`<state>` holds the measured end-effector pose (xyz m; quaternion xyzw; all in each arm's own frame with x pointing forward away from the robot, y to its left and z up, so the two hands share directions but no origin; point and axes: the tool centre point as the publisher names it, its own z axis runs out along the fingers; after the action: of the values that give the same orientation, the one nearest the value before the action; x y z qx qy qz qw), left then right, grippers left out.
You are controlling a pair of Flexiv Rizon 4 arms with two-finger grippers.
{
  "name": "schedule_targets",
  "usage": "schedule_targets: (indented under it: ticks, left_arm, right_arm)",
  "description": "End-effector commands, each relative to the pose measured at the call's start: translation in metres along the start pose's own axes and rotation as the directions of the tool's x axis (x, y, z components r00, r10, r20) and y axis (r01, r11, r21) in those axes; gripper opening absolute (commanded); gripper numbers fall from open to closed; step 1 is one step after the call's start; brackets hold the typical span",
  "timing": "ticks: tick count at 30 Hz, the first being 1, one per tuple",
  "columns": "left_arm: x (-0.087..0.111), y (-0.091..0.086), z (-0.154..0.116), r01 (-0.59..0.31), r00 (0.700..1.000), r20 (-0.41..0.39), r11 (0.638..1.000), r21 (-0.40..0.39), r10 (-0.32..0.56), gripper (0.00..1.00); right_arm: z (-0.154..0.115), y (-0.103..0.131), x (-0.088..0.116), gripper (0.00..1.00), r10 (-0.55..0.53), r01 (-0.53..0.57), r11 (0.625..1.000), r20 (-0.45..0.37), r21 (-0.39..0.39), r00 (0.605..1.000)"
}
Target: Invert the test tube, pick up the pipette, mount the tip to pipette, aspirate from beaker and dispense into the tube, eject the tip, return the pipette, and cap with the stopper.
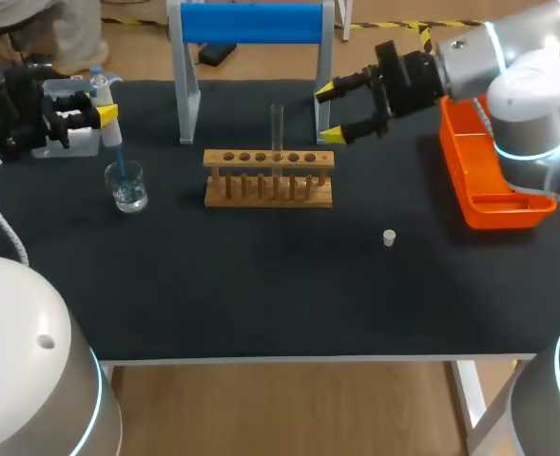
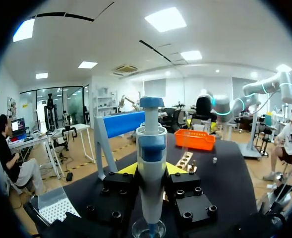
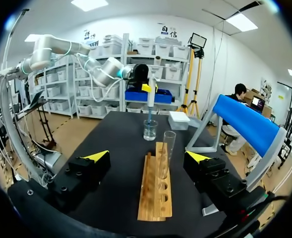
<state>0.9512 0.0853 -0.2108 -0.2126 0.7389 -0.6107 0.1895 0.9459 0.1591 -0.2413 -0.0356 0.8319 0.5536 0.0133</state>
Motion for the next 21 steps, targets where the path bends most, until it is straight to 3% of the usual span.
schedule_targets:
  ticks: [1, 21]
  left_arm:
    - [0.0, 0.0, 0.001, -0.002, 1.0, 0.004, 1.0, 0.001, 0.002, 0.0]
    - [0.0, 0.0, 0.001, -0.002, 1.0, 0.004, 1.0, 0.001, 0.002, 0.0]
  right_arm:
    - [0.011, -0.003, -0.006, 1.0, -0.003, 0.003, 1.0, -0.002, 0.004, 1.0]
    - [0.044, -0.012, -0.026, 1.0, -0.022, 0.023, 0.999, -0.025, 0.046, 0.999]
